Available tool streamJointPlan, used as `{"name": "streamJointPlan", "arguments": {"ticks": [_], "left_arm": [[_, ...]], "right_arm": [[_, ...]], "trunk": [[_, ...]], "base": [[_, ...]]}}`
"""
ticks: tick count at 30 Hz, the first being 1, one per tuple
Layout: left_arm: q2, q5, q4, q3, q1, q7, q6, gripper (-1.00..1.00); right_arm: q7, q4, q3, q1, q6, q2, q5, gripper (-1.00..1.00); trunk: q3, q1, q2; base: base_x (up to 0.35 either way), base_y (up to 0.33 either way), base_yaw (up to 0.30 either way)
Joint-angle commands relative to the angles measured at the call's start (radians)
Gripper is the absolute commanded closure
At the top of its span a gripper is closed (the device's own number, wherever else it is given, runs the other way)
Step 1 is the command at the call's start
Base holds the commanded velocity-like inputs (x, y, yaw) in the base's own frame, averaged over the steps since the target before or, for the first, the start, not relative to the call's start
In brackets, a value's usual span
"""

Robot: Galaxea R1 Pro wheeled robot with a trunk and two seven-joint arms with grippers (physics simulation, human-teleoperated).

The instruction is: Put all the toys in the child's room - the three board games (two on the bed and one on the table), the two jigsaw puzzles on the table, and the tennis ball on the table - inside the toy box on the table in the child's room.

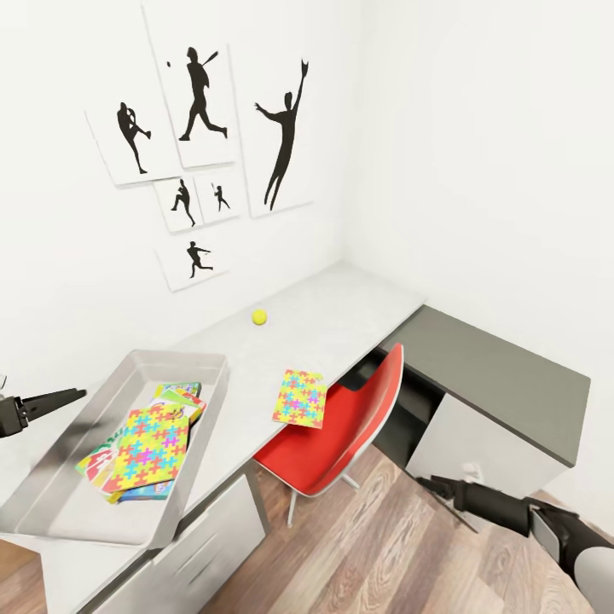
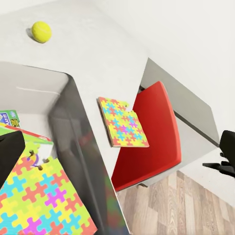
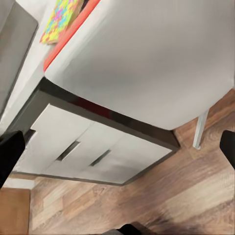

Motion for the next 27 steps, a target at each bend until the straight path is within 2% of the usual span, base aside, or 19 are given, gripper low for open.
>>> {"name": "streamJointPlan", "arguments": {"ticks": [1,9,16,27], "left_arm": [[0.000,-0.010,-0.001,0.001,-0.001,-0.009,0.011,-1.00],[-0.001,-0.007,-0.001,0.001,-0.001,-0.009,0.011,-1.00],[-0.002,-0.005,-0.001,0.000,-0.001,-0.009,0.012,-1.00],[-0.002,-0.005,-0.001,0.000,-0.001,-0.009,0.012,-1.00]], "right_arm": [[0.019,0.000,-0.001,0.000,0.011,-0.003,-0.014,-1.00],[0.072,0.001,-0.020,0.002,0.009,-0.012,-0.030,-1.00],[0.079,0.001,-0.023,0.002,0.007,-0.013,-0.032,-1.00],[0.079,0.001,-0.024,0.002,0.006,-0.011,-0.033,-1.00]], "trunk": [[-0.002,0.001,-0.002],[0.002,0.001,-0.002],[0.007,0.001,-0.002],[0.009,0.001,-0.002]], "base": [[0.000,-0.134,0.000],[0.000,-0.220,-0.060],[0.000,-0.099,-0.150],[0.003,-0.193,-0.039]]}}
